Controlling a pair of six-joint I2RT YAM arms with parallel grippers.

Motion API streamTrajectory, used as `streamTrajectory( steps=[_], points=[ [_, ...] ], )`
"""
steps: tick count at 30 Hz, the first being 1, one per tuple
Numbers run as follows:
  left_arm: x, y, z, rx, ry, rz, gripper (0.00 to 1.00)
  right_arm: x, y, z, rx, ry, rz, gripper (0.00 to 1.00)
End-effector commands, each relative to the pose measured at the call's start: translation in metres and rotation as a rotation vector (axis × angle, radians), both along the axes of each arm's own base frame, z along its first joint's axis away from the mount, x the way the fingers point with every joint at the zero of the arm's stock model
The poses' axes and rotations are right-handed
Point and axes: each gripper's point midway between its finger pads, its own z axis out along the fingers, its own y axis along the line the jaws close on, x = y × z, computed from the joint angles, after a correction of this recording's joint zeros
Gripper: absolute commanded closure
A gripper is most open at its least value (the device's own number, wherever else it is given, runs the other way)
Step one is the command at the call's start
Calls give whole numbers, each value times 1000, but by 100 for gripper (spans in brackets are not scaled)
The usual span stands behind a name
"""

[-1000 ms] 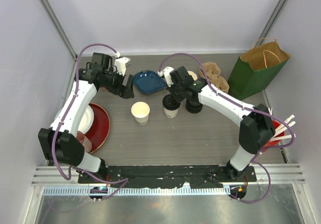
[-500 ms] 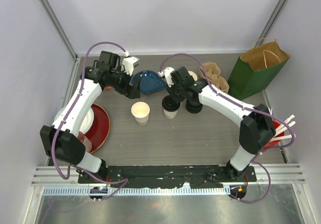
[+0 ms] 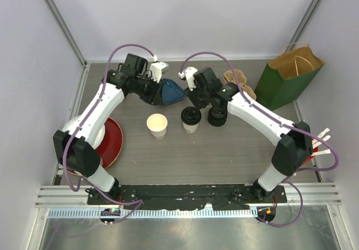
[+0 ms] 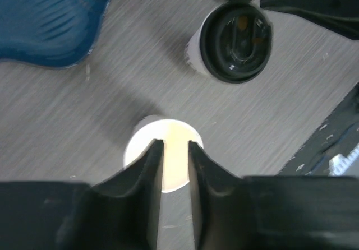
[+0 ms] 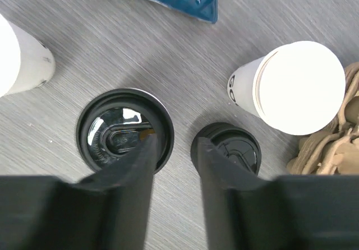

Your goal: Pack the takeout coffee

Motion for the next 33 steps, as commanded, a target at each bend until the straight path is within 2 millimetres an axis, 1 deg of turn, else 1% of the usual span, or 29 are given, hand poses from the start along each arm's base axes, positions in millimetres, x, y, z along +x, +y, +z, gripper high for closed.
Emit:
streamTrajectory(
  steps=[1, 2, 3, 4, 5, 6, 7, 8, 9, 10, 11, 14, 15, 19, 20, 21, 23, 24, 25, 26, 27, 29, 30, 32, 33],
  points=[
    [5, -37, 20, -91, -26, -40, 88, -7, 7, 64, 147, -97, 25, 74],
    [4, -42, 21, -105, -21, -48, 100, -11, 11, 65, 191, -78, 21, 84],
    [2, -48, 20, -119, -7, -46, 100, -15, 18, 68, 242, -75, 45, 92],
    [4, -54, 17, -130, -4, -52, 100, -23, 19, 60, 261, -51, 58, 99],
    [0, -61, 13, -138, 7, -68, 100, -31, 26, 56, 306, -15, 80, 99],
    [0, -67, 10, -147, 14, -82, 100, -31, 28, 53, 324, -15, 83, 99],
    [0, -71, 6, -158, 29, -70, 100, -35, 27, 42, 325, 9, 77, 99],
    [0, -75, -3, -152, 49, -73, 100, -36, 26, 40, 335, 14, 68, 99],
    [-3, -80, -6, -154, 62, -86, 100, -36, 28, 40, 356, 15, 62, 99],
    [-2, -85, -6, -159, 61, -92, 100, -38, 25, 32, 356, 28, 57, 99],
    [-1, -88, -13, -154, 76, -95, 100, -38, 26, 30, 360, 30, 60, 99],
    [2, -98, -18, -165, 75, -98, 100, -37, 28, 28, 376, 37, 76, 99],
    [4, -101, -23, -164, 91, -95, 100, -38, 31, 28, 385, 46, 89, 99],
    [4, -112, -16, -194, 111, -117, 100, -35, 33, 38, 418, 43, 83, 99],
    [4, -114, -13, -206, 108, -119, 100, -34, 31, 38, 419, 43, 80, 99],
    [4, -114, -16, -208, 109, -116, 100, -31, 30, 40, 431, 38, 74, 99],
    [8, -117, -21, -220, 103, -112, 100, -32, 29, 37, 451, 53, 74, 99],
    [7, -118, -26, -223, 118, -107, 100, -27, 27, 37, 466, 46, 67, 99],
    [9, -120, -36, -219, 140, -106, 100, -28, 27, 27, 470, 67, 69, 99],
    [9, -121, -40, -218, 151, -105, 100, -26, 26, 24, 480, 74, 59, 99],
    [9, -122, -46, -215, 169, -100, 100, -19, 24, 22, 494, 67, 47, 99],
    [10, -123, -62, -202, 200, -90, 100, -17, 24, 0, 499, 113, 33, 99],
    [8, -122, -70, -196, 221, -88, 100, -14, 24, -7, 500, 117, 27, 99],
    [6, -121, -86, -174, 255, -81, 100, -14, 19, -37, 465, 173, 2, 99],
    [3, -117, -95, -160, 273, -79, 100, -15, 17, -46, 456, 192, -4, 99]
  ],
)
